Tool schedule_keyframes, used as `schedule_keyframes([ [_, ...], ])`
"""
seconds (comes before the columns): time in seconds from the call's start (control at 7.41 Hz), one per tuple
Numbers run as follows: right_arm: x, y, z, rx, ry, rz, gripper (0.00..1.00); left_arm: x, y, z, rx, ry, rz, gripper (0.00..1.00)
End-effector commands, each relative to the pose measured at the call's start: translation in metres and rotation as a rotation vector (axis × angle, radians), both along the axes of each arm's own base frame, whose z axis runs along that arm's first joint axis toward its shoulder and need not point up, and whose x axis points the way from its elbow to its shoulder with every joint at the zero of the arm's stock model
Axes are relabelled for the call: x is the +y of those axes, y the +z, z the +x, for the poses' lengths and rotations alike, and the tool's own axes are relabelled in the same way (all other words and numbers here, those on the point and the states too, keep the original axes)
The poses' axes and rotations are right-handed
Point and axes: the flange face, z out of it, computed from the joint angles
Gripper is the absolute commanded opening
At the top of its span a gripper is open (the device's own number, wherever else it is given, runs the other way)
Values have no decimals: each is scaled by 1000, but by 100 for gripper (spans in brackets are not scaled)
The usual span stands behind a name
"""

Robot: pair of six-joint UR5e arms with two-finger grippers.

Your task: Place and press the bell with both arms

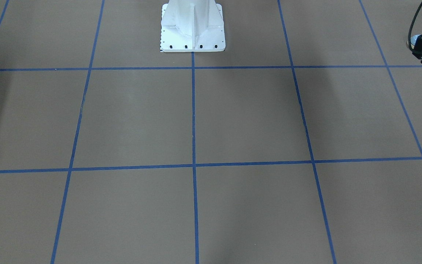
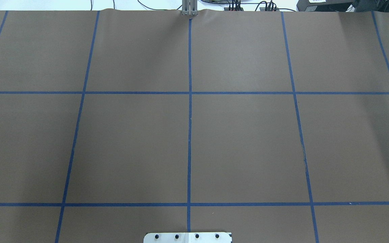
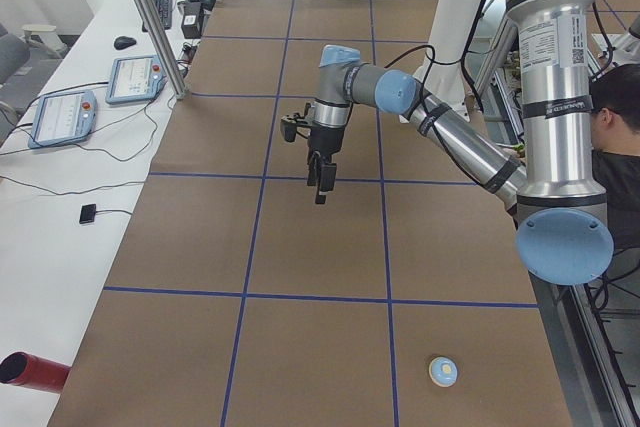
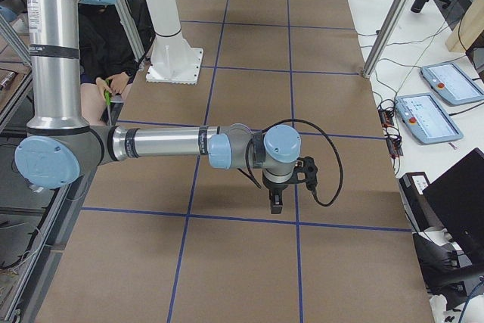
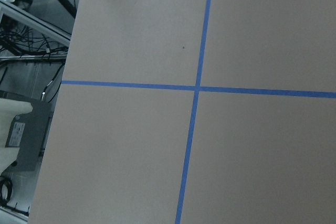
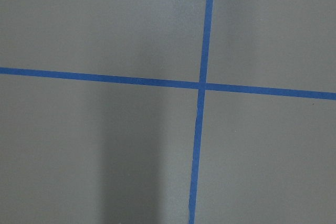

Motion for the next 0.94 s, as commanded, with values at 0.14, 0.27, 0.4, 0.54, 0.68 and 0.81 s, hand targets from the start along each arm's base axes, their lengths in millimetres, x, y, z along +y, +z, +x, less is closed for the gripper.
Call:
schedule_keyframes([
  [0.14,7,6,-1,-20,-1,-13,100,74,54,71,-254,-217,-88,100],
  [0.27,8,4,-2,-24,-1,-10,100,109,79,83,-319,-282,-98,100],
  [0.4,8,4,-2,-24,-2,-7,100,137,99,89,-370,-341,-93,100],
  [0.54,7,2,-2,-24,-2,9,100,155,111,90,-394,-446,-86,100],
  [0.68,6,1,-1,-22,-1,23,100,174,129,89,-434,-560,-69,100],
  [0.81,6,0,-1,-22,-1,27,100,186,146,89,-453,-664,-51,100],
])
